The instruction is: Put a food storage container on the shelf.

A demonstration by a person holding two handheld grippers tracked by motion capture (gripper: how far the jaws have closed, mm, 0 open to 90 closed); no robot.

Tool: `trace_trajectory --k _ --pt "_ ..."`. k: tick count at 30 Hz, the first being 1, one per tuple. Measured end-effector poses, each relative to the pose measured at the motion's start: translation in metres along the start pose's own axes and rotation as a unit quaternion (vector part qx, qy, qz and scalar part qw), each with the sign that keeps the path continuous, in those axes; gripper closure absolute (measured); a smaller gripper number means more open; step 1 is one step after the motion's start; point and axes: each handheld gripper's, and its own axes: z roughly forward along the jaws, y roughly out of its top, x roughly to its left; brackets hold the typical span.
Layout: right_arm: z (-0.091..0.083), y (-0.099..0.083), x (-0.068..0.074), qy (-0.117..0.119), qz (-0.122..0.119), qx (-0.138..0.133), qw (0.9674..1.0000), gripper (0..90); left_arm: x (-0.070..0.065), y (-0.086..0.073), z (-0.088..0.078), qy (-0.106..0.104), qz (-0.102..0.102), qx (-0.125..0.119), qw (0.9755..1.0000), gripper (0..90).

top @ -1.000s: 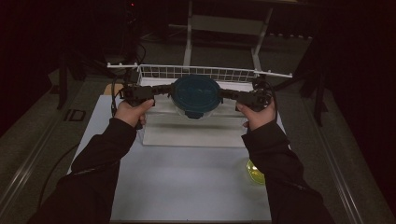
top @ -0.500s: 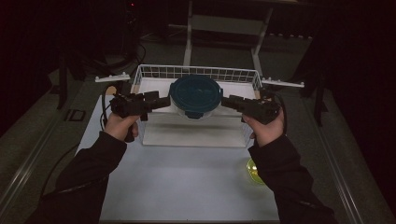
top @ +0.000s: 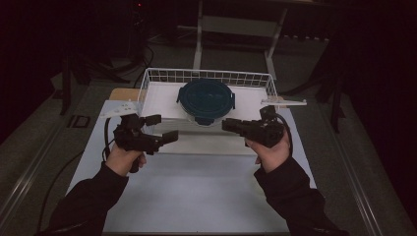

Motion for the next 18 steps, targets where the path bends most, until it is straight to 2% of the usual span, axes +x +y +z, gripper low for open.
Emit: trace_trajectory --k 1,2,5,6,8,9,10,11,12,15,16,17,18 --pt "0.000 0.000 0.000 0.000 0.000 0.000 1.0000 72.3 0.000 0.000 0.000 0.000 0.000 0.000 1.0000 0.0" --pt "0.005 -0.002 0.005 -0.002 -0.010 0.005 0.9999 78.9 -0.003 -0.011 0.000 -0.002 -0.002 0.009 1.0000 0.0" --pt "0.009 -0.004 0.007 0.001 -0.014 0.013 0.9998 83.3 -0.005 -0.020 0.001 0.008 0.005 0.011 0.9999 0.0" --pt "0.016 -0.005 0.009 0.002 -0.018 0.025 0.9995 89.6 -0.007 -0.032 0.002 0.014 0.008 0.016 0.9997 0.0" --pt "0.020 -0.006 0.009 0.000 -0.014 0.028 0.9995 89.8 -0.010 -0.041 0.003 0.011 0.005 0.023 0.9997 0.0" --pt "0.020 -0.006 0.009 0.000 -0.014 0.028 0.9995 89.8 -0.010 -0.041 0.003 0.011 0.005 0.023 0.9997 0.0" --pt "0.025 -0.007 0.007 -0.002 -0.011 0.033 0.9994 89.9 -0.012 -0.050 0.004 0.007 0.002 0.025 0.9997 0.0" --pt "0.025 -0.007 0.007 -0.002 -0.011 0.033 0.9994 89.9 -0.012 -0.050 0.004 0.007 0.002 0.025 0.9997 0.0" --pt "0.029 -0.007 0.005 -0.003 -0.007 0.035 0.9994 89.9 -0.015 -0.061 0.006 0.005 -0.001 0.033 0.9995 0.0" --pt "0.033 -0.007 0.004 -0.003 -0.002 0.036 0.9993 89.9 -0.017 -0.069 0.008 0.003 0.000 0.038 0.9993 0.0" --pt "0.037 -0.007 0.004 0.001 -0.002 0.038 0.9993 89.9 -0.020 -0.079 0.009 0.007 0.004 0.042 0.9991 0.0" --pt "0.037 -0.007 0.004 0.001 -0.002 0.038 0.9993 89.9 -0.020 -0.079 0.009 0.007 0.004 0.042 0.9991 0.0" --pt "0.039 -0.007 0.004 0.001 0.000 0.038 0.9993 89.9 -0.021 -0.086 0.010 0.006 0.005 0.048 0.9988 0.0"
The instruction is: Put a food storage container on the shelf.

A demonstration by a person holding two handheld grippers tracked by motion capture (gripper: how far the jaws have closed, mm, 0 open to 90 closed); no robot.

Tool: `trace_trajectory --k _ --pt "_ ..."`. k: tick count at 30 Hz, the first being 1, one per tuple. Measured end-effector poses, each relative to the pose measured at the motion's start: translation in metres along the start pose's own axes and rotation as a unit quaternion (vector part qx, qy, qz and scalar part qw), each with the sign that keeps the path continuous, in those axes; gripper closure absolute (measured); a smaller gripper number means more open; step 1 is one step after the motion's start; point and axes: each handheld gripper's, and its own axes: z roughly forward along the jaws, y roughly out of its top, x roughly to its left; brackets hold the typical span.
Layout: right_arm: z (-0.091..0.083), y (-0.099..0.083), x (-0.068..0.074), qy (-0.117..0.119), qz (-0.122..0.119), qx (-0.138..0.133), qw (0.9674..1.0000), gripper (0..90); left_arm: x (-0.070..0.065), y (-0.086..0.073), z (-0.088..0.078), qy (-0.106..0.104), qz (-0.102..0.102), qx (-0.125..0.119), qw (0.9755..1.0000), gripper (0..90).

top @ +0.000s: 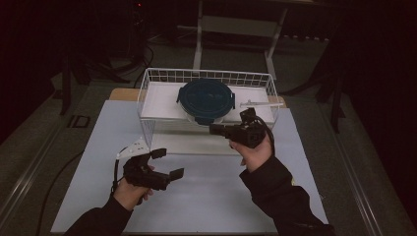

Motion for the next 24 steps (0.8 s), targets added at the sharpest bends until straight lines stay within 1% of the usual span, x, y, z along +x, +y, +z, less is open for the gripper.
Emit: trace_trajectory --k 1,3,6,8,9,10,12,15,20,22,24 --pt "0.004 0.001 0.000 0.006 0.003 0.000 1.0000 89.9 -0.001 -0.005 0.001 0.003 0.001 0.000 1.0000 0.0" --pt "0.006 0.003 0.001 0.001 0.001 -0.001 1.0000 89.9 -0.001 -0.012 0.001 0.006 0.000 0.003 1.0000 0.0" --pt "0.008 0.005 -0.001 0.001 0.007 -0.007 1.0000 89.9 -0.001 -0.020 0.004 0.008 -0.002 0.006 0.9999 0.0" --pt "0.009 0.007 -0.004 -0.003 0.011 -0.008 0.9999 89.9 -0.001 -0.023 0.004 0.011 0.000 0.008 0.9999 0.0" --pt "0.010 0.008 -0.005 -0.008 0.011 -0.009 0.9999 89.9 -0.001 -0.028 0.006 0.013 -0.001 0.007 0.9999 0.0" --pt "0.010 0.009 -0.006 -0.009 0.014 -0.011 0.9998 89.9 -0.001 -0.030 0.007 0.015 0.001 0.009 0.9999 0.0" --pt "0.011 0.012 -0.008 -0.015 0.015 -0.013 0.9997 89.9 0.000 -0.034 0.008 0.020 0.005 0.004 0.9998 0.0" --pt "0.014 0.016 -0.010 -0.022 0.016 -0.015 0.9995 89.9 0.001 -0.036 0.008 0.033 0.014 0.003 0.9993 0.0" --pt "0.019 0.022 -0.015 -0.025 0.021 -0.018 0.9993 89.9 0.004 -0.042 0.007 0.039 0.015 0.003 0.9991 0.0" --pt "0.020 0.024 -0.017 -0.026 0.024 -0.019 0.9992 89.8 0.005 -0.042 0.007 0.040 0.015 0.004 0.9991 0.0" --pt "0.022 0.025 -0.018 -0.028 0.024 -0.018 0.9991 89.8 0.006 -0.044 0.006 0.038 0.013 -0.001 0.9992 0.0"
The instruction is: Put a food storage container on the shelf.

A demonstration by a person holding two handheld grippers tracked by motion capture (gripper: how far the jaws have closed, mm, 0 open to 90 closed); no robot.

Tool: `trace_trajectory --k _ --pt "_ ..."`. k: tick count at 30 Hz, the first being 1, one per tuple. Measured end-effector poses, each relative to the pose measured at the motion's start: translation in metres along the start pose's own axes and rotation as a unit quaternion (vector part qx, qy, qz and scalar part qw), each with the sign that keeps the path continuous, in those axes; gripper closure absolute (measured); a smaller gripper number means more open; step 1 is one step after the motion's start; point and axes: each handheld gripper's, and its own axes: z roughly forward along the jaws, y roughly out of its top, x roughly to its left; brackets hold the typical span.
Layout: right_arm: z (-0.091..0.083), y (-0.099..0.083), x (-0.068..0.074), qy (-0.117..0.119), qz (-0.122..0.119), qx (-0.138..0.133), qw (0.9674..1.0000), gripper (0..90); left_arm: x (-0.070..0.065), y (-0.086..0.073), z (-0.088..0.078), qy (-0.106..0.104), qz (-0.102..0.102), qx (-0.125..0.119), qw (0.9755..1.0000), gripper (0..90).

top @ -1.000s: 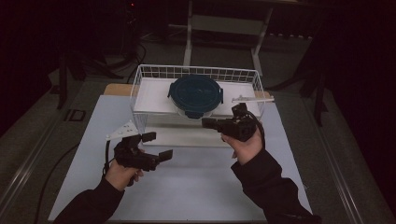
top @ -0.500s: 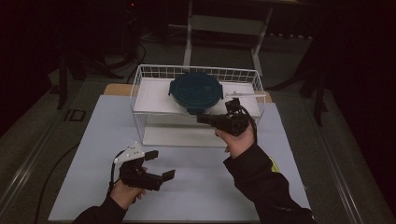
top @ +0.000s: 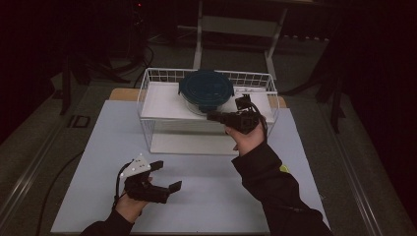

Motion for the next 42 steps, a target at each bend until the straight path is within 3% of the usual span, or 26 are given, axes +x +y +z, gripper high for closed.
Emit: trace_trajectory --k 7,11,16,24,34,40,42 --pt "0.003 0.004 -0.004 -0.013 -0.001 -0.004 0.9999 89.8 -0.003 -0.002 -0.003 0.011 0.023 -0.006 0.9997 0.0" --pt "0.003 0.005 -0.002 -0.019 -0.009 -0.004 0.9998 89.7 -0.004 -0.003 -0.003 0.006 0.027 -0.007 0.9996 0.0" --pt "0.002 0.004 -0.001 -0.011 -0.001 -0.006 0.9999 88.8 -0.004 -0.004 -0.002 0.008 0.032 -0.004 0.9995 0.0" --pt "-0.008 -0.005 0.006 0.003 -0.018 -0.006 0.9998 82.5 -0.005 -0.003 -0.006 -0.011 0.030 -0.012 0.9994 0.0" --pt "-0.019 -0.026 0.007 0.020 -0.043 0.004 0.9989 63.4 -0.003 -0.007 -0.016 -0.019 0.041 -0.014 0.9989 0.0" --pt "-0.026 -0.039 0.003 0.022 -0.052 0.000 0.9984 52.2 -0.002 -0.009 -0.021 -0.031 0.033 -0.024 0.9987 0.0" --pt "-0.030 -0.046 0.001 0.029 -0.057 -0.005 0.9979 41.7 -0.003 -0.010 -0.023 -0.031 0.041 -0.022 0.9984 0.0"
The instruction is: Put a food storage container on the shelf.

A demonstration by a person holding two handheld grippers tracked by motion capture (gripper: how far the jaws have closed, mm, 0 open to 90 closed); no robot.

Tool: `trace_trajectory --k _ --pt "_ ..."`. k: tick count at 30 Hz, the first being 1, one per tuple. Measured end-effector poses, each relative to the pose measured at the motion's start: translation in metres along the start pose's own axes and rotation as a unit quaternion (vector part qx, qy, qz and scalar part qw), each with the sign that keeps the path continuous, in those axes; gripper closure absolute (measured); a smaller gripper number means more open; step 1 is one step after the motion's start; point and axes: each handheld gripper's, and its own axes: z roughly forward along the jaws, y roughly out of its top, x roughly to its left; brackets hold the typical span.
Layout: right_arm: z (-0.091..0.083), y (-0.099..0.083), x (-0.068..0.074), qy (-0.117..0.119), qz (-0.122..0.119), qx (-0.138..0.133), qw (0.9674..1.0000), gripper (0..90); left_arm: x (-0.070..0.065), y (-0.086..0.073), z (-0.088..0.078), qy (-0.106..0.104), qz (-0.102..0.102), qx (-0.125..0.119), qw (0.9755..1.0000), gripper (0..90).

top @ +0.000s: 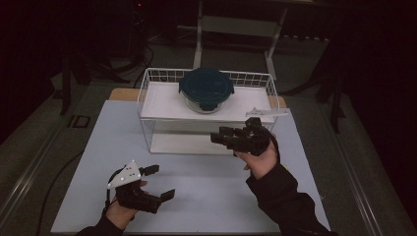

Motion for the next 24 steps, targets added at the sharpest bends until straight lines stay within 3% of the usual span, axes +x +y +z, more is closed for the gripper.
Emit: trace_trajectory --k 2,3,4,5,9,14,22,23,24 --pt "-0.001 -0.002 0.000 -0.003 -0.007 -0.002 1.0000 37.5 -0.001 -0.001 0.000 0.001 0.001 0.002 1.0000 0.0" --pt "-0.004 -0.008 0.000 0.006 -0.011 -0.005 0.9999 29.4 -0.001 -0.002 -0.001 0.000 0.007 0.003 1.0000 0.0" --pt "-0.004 -0.008 0.000 0.006 -0.011 -0.005 0.9999 29.4 -0.001 -0.002 -0.001 0.000 0.007 0.003 1.0000 0.0" --pt "-0.007 -0.014 -0.001 0.014 -0.013 -0.005 0.9998 22.7 -0.002 -0.003 -0.001 0.001 0.007 0.006 1.0000 0.0" --pt "-0.015 -0.024 -0.004 0.024 -0.007 -0.009 0.9996 17.1 -0.001 -0.006 0.000 -0.001 0.001 0.006 1.0000 0.0" --pt "-0.028 -0.037 -0.011 0.011 -0.018 -0.030 0.9993 16.8 -0.002 -0.006 -0.003 0.000 0.004 0.001 1.0000 0.0" --pt "-0.045 -0.057 -0.022 0.006 -0.030 -0.040 0.9987 16.5 -0.001 -0.008 -0.006 0.005 0.002 0.003 1.0000 0.0" --pt "-0.050 -0.064 -0.026 -0.008 -0.034 -0.042 0.9985 16.5 -0.002 -0.009 -0.007 0.004 0.001 0.003 1.0000 0.0" --pt "-0.050 -0.064 -0.026 -0.008 -0.034 -0.042 0.9985 16.5 -0.002 -0.009 -0.007 0.004 0.001 0.003 1.0000 0.0"
